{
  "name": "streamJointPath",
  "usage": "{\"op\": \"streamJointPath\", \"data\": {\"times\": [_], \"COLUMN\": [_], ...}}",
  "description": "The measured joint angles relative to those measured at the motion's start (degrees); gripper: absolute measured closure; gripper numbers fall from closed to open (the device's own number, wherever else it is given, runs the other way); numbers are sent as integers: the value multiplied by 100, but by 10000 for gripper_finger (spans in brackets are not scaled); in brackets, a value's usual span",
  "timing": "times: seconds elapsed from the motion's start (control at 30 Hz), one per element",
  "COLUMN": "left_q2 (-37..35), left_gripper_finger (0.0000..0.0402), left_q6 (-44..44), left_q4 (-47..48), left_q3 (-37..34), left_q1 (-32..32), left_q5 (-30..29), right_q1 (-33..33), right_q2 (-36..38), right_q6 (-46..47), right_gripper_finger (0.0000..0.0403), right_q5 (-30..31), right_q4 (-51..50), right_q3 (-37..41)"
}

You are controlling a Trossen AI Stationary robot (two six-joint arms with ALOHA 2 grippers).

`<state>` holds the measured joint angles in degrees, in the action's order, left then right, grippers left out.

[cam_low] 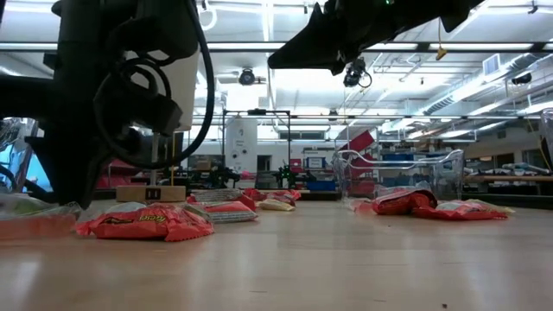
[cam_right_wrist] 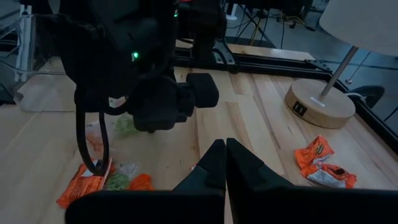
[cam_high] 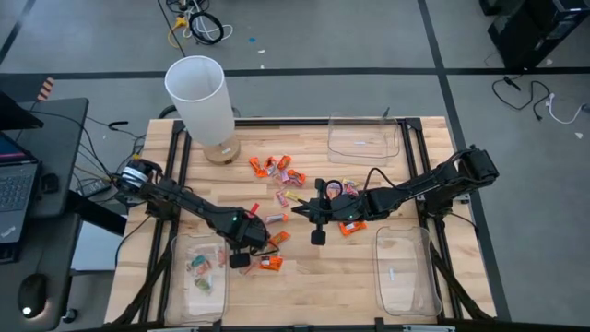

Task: Sort candy
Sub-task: Put the green gummy into the bottom left transparent bin

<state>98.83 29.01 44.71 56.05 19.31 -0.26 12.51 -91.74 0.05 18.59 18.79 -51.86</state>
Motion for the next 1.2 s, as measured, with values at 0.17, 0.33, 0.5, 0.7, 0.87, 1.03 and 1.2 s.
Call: {"op": "streamJointPath", "data": {"times": [0.17,0.33,0.5,0.7,0.87,1.03,1.2], "left_q2": [0,7,22,35,33,29,26], "left_gripper_finger": [401,401,401,401,401,401,401], "left_q6": [-183,-412,-768,-784,-989,-1191,-1112], "left_q4": [-61,-146,-219,77,505,996,1045], "left_q3": [-2,-4,-10,223,631,938,1047], "left_q1": [-148,-362,-674,-982,-906,-749,-682], "left_q5": [-280,-662,-1177,-1537,-1452,-1268,-928], "right_q1": [0,0,0,0,0,0,0], "right_q2": [0,0,0,0,0,0,0], "right_q6": [0,-1,-9,-20,-22,-22,-22], "right_gripper_finger": [403,403,403,403,403,403,403], "right_q5": [0,0,0,93,98,101,101], "right_q4": [-1,-1,-1,-1,-3,-3,-3], "right_q3": [0,0,0,0,0,0,0]}}
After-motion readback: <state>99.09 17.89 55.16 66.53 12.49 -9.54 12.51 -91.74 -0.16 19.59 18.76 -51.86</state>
